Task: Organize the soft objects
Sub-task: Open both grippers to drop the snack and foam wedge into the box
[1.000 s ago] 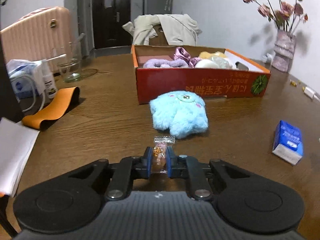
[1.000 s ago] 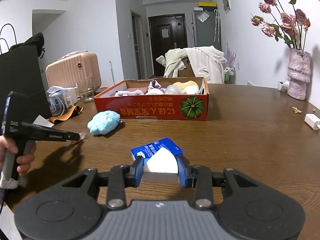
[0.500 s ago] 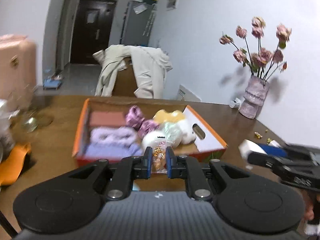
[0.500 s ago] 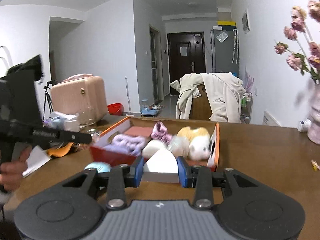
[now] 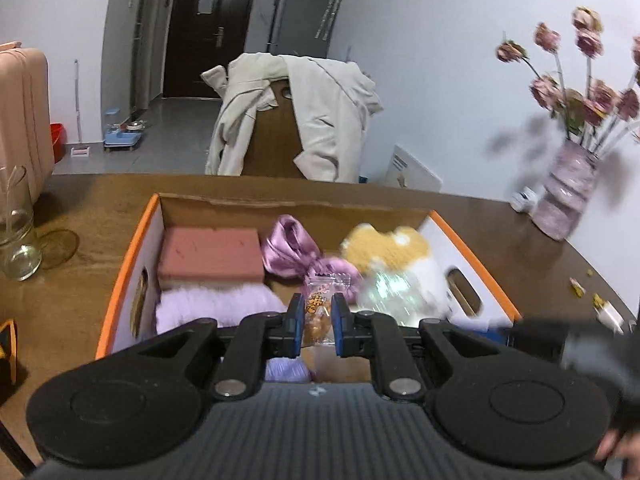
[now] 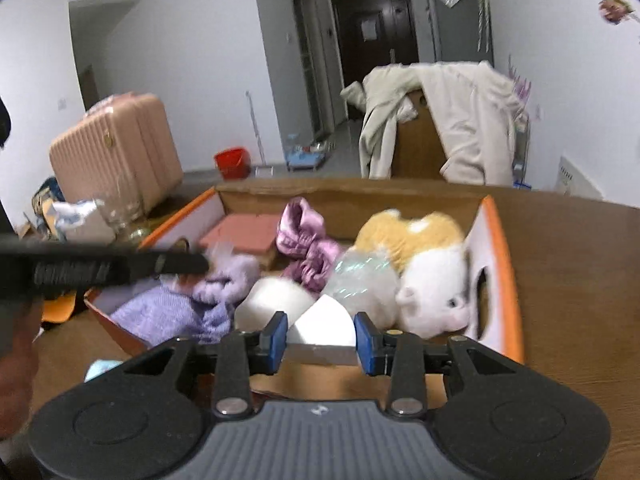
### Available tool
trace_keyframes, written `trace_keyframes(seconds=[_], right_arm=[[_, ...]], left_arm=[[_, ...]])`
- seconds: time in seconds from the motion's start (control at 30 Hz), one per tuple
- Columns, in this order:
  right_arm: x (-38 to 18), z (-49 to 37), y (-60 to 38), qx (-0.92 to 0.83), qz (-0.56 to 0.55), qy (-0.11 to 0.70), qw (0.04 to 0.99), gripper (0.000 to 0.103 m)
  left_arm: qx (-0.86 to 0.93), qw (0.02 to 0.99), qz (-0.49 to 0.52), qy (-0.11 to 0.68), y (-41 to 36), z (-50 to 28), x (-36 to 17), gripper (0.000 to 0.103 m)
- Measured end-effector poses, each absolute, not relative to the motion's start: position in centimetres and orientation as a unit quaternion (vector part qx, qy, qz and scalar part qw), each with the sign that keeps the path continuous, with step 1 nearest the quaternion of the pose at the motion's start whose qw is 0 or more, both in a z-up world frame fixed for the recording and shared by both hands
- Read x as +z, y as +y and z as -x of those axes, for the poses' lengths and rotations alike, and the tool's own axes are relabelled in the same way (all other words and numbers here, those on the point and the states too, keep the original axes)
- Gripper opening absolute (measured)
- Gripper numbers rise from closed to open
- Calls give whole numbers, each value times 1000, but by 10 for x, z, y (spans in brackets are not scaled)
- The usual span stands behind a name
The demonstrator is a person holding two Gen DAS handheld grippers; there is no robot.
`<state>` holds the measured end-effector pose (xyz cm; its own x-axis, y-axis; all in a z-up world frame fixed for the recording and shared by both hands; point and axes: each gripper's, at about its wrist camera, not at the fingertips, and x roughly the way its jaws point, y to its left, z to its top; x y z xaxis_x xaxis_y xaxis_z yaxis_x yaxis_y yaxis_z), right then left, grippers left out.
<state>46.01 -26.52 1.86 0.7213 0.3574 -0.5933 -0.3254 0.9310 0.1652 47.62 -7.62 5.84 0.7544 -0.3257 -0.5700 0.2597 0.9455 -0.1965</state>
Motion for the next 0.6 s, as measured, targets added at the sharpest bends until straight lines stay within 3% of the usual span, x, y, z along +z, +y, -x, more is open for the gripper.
trace_keyframes(seconds=[0.07, 0.13, 0.2, 0.47, 0.53, 0.6], right_arm=[[14, -464, -259, 188, -19, 336, 923, 44], [14, -463, -256, 189, -17, 329, 925, 57], [17, -462, -258, 187, -21, 325, 927, 62], [55, -446, -278, 161, -25, 300, 940, 63], [70, -434, -284, 153, -20, 290, 945, 65], [87, -415, -291, 141, -11, 273, 951, 72]], left_arm=[[-153, 933, 65, 319, -75, -491, 57, 18], [-155, 930, 64, 328, -75, -500, 55, 22], [-152, 932, 58, 325, -75, -498, 54, 37], [-143, 938, 44, 312, -65, -468, 77, 47], [-140, 943, 43, 298, -59, -455, 92, 55], [-135, 950, 34, 278, -53, -435, 110, 74]])
